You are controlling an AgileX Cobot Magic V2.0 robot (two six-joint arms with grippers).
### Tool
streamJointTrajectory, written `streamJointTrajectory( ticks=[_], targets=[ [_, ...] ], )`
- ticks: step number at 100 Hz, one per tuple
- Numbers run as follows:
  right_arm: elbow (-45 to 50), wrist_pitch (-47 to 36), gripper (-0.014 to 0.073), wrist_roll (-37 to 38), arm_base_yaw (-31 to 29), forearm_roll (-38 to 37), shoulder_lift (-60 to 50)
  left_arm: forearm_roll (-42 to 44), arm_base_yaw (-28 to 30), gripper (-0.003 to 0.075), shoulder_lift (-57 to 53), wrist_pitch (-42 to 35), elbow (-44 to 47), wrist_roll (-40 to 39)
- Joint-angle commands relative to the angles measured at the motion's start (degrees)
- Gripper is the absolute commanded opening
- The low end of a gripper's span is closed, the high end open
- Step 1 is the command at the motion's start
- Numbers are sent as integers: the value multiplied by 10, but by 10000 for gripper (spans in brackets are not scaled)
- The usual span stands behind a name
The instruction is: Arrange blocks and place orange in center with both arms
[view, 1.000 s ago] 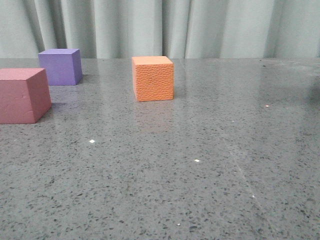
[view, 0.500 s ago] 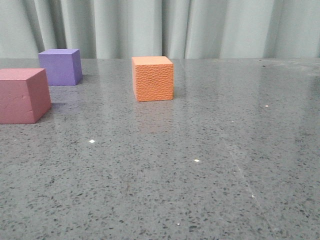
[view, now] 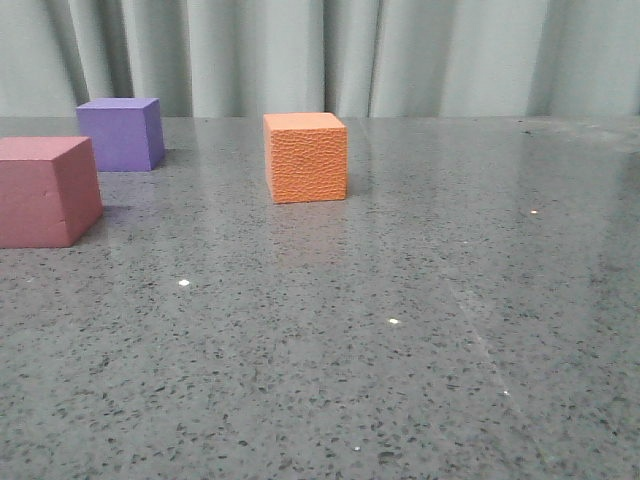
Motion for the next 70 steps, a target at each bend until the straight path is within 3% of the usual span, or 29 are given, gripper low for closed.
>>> streamJointTrajectory(
  ticks=[1, 34, 70],
  targets=[
    [-14, -26, -67, -4, -5, -24, 1, 0, -3, -19, -20, -52, 32, -5],
    [-14, -32, -67, -4, -5, -24, 1, 0, -3, -19, -20, -52, 32, -5],
    [38, -160, -67, -12, -19, -9, -62, 0, -3, -19, -20, -52, 32, -5]
  ],
)
